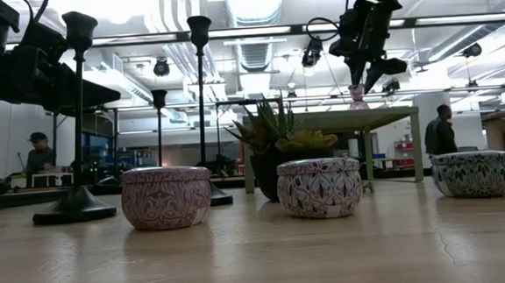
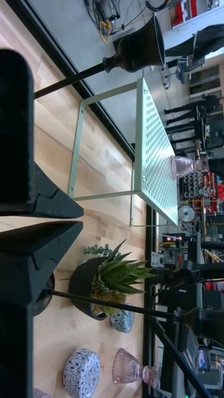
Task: Pick & Place candle stick holders
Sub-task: Put the top glass candle holder on the shelf, then put the right glass candle holder on the shelf
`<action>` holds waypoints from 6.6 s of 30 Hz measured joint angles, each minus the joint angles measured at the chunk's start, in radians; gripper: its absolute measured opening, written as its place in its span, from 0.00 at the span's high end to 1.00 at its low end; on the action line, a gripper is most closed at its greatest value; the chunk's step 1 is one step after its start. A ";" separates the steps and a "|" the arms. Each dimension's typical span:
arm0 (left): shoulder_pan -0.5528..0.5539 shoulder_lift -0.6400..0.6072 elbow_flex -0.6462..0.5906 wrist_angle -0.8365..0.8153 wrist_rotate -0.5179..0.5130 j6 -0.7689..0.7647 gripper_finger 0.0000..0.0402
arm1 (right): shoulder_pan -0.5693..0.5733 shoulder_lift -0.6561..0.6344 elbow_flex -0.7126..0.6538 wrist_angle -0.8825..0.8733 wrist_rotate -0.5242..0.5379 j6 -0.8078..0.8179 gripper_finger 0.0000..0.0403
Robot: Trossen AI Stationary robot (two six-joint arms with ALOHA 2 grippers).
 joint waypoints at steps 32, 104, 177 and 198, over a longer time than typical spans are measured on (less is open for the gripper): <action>0.000 0.000 0.000 0.000 0.000 0.000 0.94 | 0.289 -0.378 0.000 -0.166 -0.017 -0.031 0.56; 0.000 0.000 0.000 0.000 0.000 0.000 0.94 | 1.685 -0.375 -0.766 0.328 0.175 0.736 0.63; 0.000 0.000 0.000 0.000 0.000 0.000 0.94 | 1.745 -0.219 -0.735 0.373 0.172 0.755 0.92; 0.000 0.000 0.000 0.000 0.000 0.000 0.94 | 1.610 -0.341 -0.542 0.036 0.261 0.709 0.93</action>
